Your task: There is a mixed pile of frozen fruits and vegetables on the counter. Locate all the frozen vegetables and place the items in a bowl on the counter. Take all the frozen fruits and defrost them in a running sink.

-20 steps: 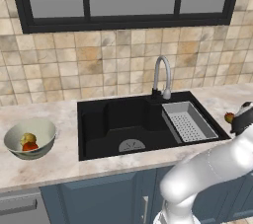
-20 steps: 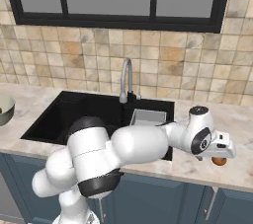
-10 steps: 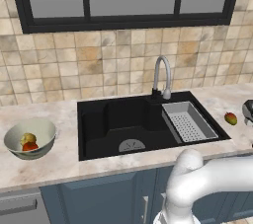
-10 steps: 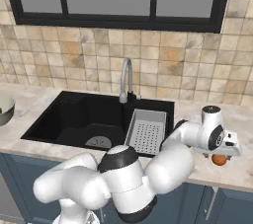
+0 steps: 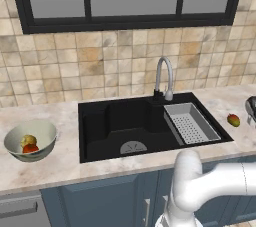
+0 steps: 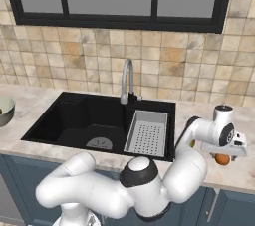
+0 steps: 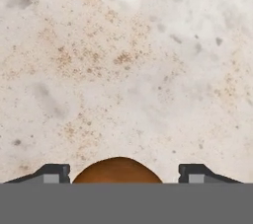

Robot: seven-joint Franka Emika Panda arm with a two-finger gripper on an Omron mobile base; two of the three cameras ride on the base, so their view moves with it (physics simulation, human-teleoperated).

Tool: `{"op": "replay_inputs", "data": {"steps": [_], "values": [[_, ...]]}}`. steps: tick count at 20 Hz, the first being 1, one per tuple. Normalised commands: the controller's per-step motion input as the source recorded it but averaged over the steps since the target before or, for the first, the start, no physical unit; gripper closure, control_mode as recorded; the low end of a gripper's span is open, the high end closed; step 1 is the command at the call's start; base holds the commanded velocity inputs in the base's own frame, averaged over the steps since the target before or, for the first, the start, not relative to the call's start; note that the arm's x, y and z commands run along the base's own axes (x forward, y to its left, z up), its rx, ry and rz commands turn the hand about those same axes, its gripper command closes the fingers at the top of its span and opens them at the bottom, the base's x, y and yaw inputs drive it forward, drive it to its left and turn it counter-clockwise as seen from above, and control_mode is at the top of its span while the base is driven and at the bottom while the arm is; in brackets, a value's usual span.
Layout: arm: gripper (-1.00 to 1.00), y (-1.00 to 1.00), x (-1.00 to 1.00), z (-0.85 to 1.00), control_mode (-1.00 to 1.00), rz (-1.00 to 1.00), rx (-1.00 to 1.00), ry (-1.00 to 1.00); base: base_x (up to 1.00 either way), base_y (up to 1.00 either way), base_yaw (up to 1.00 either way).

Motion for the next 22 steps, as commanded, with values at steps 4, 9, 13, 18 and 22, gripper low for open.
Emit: {"op": "replay_inputs", "data": {"steps": [4, 9, 13, 18, 22], "values": [[1.0, -0.13, 0.0, -0.01, -1.0, 0.0, 0.05, 0.0, 0.0, 0.0, 0.0], [1.0, -0.02, 0.0, 0.0, -1.0, 0.0, 0.04, 0.0, 0.0, 0.0, 0.0], [1.0, 0.36, 0.04, 0.09, -1.0, 0.0, 0.0, 0.0, 0.0, 0.0, 0.0], [1.0, 0.75, 0.01, 0.06, -1.0, 0.0, 0.0, 0.0, 0.0, 0.0, 0.0], [1.0, 0.81, -0.15, 0.02, -1.0, 0.0, 0.0, 0.0, 0.0, 0.0, 0.0]]}}
